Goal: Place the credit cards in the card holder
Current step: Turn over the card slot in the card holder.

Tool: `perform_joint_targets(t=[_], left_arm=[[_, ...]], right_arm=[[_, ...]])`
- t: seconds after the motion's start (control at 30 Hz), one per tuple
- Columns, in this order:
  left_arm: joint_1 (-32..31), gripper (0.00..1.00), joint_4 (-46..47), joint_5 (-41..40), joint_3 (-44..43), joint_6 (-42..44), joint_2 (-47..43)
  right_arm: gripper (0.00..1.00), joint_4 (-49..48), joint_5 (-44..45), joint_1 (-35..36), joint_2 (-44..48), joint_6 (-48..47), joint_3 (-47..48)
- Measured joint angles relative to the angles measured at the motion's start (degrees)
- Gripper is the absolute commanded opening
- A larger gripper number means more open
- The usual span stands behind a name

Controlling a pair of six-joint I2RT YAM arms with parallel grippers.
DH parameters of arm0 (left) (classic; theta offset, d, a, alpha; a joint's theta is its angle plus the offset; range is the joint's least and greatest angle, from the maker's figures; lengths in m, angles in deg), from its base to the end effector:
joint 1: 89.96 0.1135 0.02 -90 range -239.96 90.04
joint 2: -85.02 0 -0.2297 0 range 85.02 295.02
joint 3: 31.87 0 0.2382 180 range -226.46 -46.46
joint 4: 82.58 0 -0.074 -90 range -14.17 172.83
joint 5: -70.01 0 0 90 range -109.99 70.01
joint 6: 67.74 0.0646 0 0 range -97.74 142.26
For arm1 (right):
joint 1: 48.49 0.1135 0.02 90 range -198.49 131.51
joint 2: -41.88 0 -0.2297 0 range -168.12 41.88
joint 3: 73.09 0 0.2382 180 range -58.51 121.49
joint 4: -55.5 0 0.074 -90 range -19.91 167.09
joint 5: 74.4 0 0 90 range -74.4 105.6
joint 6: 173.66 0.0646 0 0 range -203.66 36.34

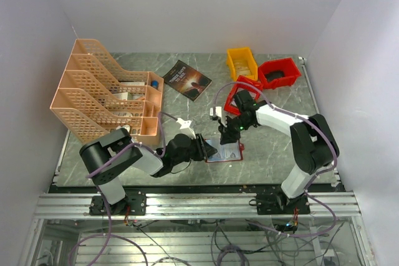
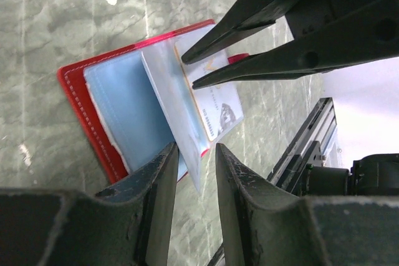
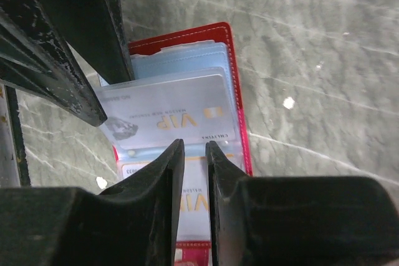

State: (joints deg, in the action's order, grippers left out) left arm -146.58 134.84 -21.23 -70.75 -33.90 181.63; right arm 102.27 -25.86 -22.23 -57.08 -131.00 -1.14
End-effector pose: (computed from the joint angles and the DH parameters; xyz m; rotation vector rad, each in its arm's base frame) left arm 0.1682 -0.2527 0.0922 -0.0076 2.1531 -1.2355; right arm 0.2521 0.1721 0.1147 -1.6677 1.9955 0.8986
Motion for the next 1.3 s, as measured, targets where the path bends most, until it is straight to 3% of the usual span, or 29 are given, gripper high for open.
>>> perform_joint_targets(t=[0.47, 0.67, 0.97, 1.17, 1.3], left_arm=[[-0.2, 0.43, -1.6, 1.9, -6.5, 1.5, 1.3], [-1.6, 0.47, -2.3, 3.0, -11.3, 2.2, 5.3], [-3.1, 0.50, -5.5, 4.6, -18.3, 3.9, 10.9], [-3.2, 0.50, -7.3, 4.5, -18.4, 6.4, 9.2], [-3.2, 0.50, -9.5, 2.8, -15.6, 9.4, 2.0]], right_arm=[[0.23, 3.3, -6.3, -12.0, 8.8, 1.4, 3.5], [0.24, 3.3, -7.3, -18.4, 11.5, 3.8, 4.1], [0.25, 2.8, -9.4, -22.4, 13.3, 6.6, 4.1], [0.27, 2.8, -12.0, -24.5, 13.3, 7.3, 4.1], [0.31, 2.4, -12.9, -25.1, 13.3, 7.7, 4.0]])
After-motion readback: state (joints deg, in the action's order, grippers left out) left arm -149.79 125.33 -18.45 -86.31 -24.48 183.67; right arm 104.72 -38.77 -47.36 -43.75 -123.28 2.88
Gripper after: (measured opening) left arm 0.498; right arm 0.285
